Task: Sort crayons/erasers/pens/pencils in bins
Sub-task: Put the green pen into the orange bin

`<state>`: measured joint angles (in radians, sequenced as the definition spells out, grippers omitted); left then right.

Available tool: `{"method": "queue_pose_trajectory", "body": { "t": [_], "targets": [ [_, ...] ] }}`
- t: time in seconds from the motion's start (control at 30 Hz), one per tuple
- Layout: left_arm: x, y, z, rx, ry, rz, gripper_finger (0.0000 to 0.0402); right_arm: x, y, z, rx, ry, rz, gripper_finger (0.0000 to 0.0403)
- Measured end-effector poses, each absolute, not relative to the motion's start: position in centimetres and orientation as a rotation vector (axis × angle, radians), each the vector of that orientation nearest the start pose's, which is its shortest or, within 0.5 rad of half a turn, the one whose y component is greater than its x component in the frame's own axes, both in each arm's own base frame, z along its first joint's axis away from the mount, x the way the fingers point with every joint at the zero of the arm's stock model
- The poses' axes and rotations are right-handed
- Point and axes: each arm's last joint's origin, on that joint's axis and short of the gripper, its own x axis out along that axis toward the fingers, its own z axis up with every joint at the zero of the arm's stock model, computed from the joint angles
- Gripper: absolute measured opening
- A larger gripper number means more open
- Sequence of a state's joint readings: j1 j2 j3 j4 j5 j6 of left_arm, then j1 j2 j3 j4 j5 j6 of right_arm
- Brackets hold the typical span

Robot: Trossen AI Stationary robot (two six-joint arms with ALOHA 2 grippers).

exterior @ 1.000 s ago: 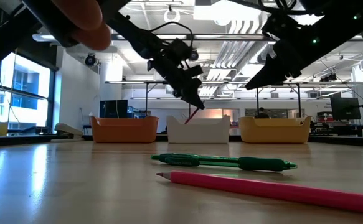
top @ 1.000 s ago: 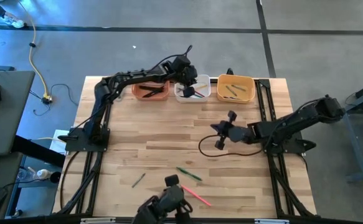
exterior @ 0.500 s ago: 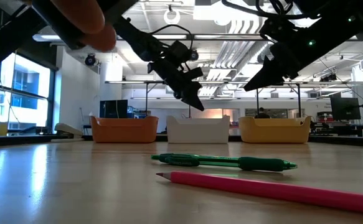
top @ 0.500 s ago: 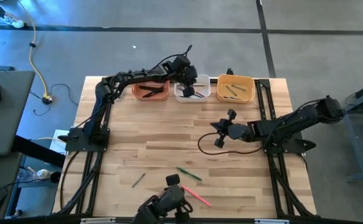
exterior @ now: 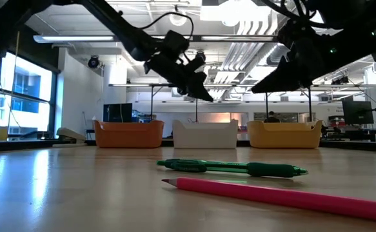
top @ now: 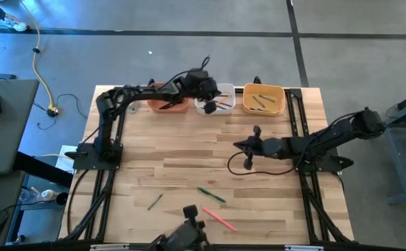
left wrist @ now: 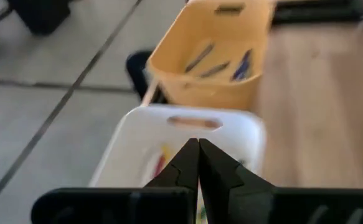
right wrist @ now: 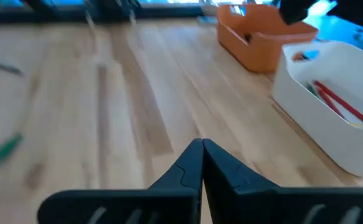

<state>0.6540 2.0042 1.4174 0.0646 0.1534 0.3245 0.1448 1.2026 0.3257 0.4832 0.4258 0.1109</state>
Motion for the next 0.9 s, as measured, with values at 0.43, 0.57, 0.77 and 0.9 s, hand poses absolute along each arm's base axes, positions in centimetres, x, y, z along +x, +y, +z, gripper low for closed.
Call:
{"method": "queue_pose_trajectory", "body": {
  "t": [0.43,0.57,0.77,0.9],
  "targets": [
    [29.0,15.9,19.1,0.047,0.239,0.243,0.0,21.0,2.6,16.1,0.112,0.301,-0.138,0.0],
    [27.0,11.7,18.3,0.037,0.151,0.176,0.0,21.3,3.8,16.8,0.106,0.291,-0.104,0.0],
    [24.9,6.1,16.9,0.033,0.092,0.094,0.0,21.8,6.1,18.0,0.095,0.368,-0.128,0.0],
    [24.1,2.7,16.5,0.052,0.077,0.001,0.0,22.5,8.3,18.8,0.124,0.406,-0.111,0.0]
  ]
}}
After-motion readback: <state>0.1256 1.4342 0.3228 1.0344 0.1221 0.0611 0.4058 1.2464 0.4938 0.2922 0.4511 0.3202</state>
